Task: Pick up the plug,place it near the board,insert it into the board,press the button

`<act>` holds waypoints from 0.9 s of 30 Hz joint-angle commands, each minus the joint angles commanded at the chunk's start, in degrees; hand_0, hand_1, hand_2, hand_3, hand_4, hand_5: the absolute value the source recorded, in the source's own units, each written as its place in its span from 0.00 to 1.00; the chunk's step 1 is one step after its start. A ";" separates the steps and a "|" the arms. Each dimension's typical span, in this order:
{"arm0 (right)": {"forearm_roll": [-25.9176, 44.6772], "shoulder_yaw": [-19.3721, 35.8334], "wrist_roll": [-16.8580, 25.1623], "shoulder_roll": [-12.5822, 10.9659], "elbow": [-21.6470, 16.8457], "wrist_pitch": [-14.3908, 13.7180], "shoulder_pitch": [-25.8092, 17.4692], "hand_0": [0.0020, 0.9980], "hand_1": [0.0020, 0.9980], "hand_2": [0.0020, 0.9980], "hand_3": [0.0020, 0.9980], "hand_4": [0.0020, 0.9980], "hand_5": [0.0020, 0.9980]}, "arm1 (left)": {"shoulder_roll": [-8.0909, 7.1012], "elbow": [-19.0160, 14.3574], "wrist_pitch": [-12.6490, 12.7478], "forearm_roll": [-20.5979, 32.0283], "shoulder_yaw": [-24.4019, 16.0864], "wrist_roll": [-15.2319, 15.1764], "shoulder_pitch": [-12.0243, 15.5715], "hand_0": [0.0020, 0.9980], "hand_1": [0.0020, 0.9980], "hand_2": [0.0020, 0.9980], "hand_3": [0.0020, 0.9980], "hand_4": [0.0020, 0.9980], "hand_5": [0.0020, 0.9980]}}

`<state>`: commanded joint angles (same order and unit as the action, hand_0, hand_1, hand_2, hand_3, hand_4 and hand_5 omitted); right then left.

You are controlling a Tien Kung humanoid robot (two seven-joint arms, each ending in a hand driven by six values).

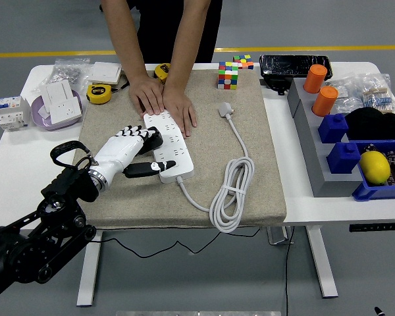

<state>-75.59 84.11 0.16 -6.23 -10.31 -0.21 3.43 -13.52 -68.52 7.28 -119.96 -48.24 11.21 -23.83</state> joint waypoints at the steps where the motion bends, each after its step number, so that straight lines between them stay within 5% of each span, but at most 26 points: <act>1: 0.00 0.01 0.00 -0.01 0.00 0.00 -0.01 0.96 0.84 0.79 0.80 1.00 1.00 | 0.05 0.14 -0.03 0.06 0.23 0.00 -0.12 1.00 1.00 0.98 0.91 1.00 1.00; 19: -0.37 -0.05 -0.10 -0.11 0.00 -0.01 0.03 0.96 0.84 0.79 0.80 1.00 1.00 | 0.36 -0.10 0.10 -1.01 1.45 0.03 -1.37 1.00 1.00 0.98 0.91 1.00 1.00; 27: -0.47 -0.08 -0.10 -0.11 0.00 0.01 -0.05 0.96 0.84 0.78 0.80 1.00 1.00 | 0.18 -7.54 -0.01 -2.43 0.46 1.92 -0.46 1.00 1.00 0.97 0.91 1.00 1.00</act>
<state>-76.06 84.04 0.06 -6.34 -10.31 -0.20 3.39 -13.33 -76.06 7.27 -122.39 -47.78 13.13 -24.29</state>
